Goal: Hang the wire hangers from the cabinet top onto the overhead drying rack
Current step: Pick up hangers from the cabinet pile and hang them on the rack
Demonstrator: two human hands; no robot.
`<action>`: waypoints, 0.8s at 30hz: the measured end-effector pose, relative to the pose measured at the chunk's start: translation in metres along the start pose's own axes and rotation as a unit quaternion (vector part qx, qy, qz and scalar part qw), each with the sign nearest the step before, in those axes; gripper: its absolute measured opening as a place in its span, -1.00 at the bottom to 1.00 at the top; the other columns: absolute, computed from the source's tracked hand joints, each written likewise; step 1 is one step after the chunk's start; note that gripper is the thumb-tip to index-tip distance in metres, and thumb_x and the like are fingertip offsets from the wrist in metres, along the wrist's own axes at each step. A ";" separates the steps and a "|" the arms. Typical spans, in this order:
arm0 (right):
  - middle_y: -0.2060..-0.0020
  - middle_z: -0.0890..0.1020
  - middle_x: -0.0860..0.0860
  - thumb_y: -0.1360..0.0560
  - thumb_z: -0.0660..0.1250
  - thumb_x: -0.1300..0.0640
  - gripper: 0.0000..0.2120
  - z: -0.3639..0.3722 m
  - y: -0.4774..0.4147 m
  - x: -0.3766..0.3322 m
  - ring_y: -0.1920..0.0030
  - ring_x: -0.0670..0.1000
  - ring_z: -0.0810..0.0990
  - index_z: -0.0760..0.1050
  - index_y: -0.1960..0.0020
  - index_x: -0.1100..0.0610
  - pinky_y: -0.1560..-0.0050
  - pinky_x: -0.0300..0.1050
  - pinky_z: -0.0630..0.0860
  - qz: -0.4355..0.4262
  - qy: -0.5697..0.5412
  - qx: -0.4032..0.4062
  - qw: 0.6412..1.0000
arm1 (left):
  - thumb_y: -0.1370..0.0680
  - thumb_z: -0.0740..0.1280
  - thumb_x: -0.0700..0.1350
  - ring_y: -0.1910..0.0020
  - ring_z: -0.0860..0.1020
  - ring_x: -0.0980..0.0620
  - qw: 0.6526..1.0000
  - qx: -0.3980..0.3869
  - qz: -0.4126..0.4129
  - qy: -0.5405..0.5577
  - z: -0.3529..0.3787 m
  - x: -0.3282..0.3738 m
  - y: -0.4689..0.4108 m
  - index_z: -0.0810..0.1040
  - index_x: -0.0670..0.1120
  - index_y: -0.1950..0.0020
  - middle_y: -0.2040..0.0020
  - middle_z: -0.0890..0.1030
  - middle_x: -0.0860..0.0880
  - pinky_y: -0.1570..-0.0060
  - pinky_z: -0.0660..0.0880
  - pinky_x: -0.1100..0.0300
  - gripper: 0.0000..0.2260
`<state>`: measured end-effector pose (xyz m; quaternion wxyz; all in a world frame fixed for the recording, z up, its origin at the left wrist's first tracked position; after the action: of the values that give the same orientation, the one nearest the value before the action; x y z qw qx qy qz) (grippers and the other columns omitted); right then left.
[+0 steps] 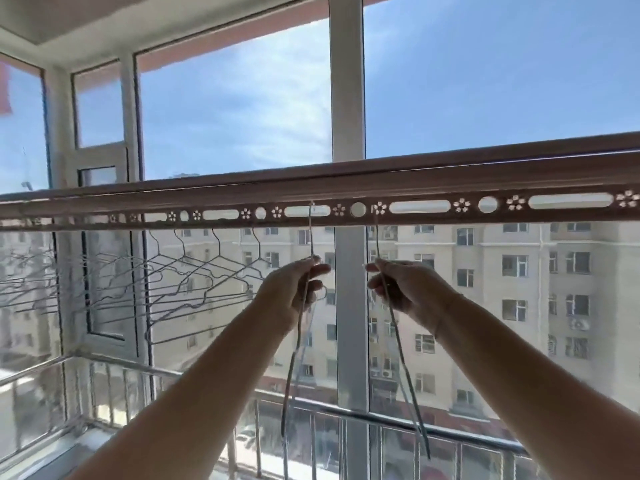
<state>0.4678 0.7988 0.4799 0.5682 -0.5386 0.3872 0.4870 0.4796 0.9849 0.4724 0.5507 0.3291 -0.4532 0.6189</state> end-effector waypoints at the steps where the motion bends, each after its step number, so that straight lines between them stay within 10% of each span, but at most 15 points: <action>1: 0.38 0.61 0.07 -0.56 0.22 0.14 -0.80 0.003 -0.009 -0.002 0.39 -0.05 0.52 0.56 0.03 0.24 0.44 -0.28 0.44 0.000 0.000 -0.002 1.000 | -0.57 0.25 -0.20 0.54 0.50 0.16 1.000 0.000 0.006 -0.001 0.001 0.002 -0.007 0.55 -0.22 -0.08 0.32 0.68 -0.02 0.54 0.35 0.34 -0.84; 24: 0.36 0.58 0.09 -0.57 0.21 0.12 -0.78 -0.004 -0.082 0.027 0.37 -0.05 0.52 0.55 0.11 0.23 0.35 -0.26 0.47 0.032 -0.009 -0.008 0.999 | -0.56 0.26 -0.18 0.38 0.51 0.09 0.998 0.043 -0.008 -0.042 -0.007 -0.026 -0.078 0.57 -0.18 0.05 0.33 0.68 -0.01 0.33 0.33 0.25 -0.88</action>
<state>0.5540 0.8035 0.4724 0.5517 -0.5256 0.3953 0.5130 0.5613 0.9806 0.4618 0.5213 0.3817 -0.4465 0.6190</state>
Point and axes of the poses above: each hand's wrist, its own y-axis away from the middle knuckle, its own z-axis out of the palm, x = y × z, the point moved 2 cm from there along -y, towards the middle knuckle
